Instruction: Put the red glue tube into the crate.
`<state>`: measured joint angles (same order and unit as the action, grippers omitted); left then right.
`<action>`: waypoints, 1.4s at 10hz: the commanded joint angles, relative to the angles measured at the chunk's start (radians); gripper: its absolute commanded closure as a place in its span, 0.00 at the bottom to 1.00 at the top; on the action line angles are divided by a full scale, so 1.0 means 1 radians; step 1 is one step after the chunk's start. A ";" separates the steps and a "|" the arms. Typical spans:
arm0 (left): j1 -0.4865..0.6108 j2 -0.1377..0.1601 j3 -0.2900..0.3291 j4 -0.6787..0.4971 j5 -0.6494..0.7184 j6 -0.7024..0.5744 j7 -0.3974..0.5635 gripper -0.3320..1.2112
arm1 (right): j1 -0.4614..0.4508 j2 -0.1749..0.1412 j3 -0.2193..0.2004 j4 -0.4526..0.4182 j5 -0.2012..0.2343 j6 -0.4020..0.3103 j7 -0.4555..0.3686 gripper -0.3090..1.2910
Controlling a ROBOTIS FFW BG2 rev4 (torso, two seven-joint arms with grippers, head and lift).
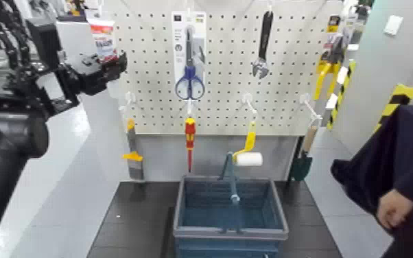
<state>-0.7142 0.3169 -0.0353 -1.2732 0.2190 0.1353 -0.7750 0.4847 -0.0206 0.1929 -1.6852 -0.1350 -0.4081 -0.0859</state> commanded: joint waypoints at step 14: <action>0.038 -0.070 -0.138 -0.218 0.092 0.004 0.034 0.96 | -0.003 -0.001 0.000 0.001 -0.017 0.022 0.012 0.34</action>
<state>-0.6815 0.2552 -0.1595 -1.4954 0.3008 0.1403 -0.7416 0.4822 -0.0214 0.1916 -1.6845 -0.1519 -0.3879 -0.0736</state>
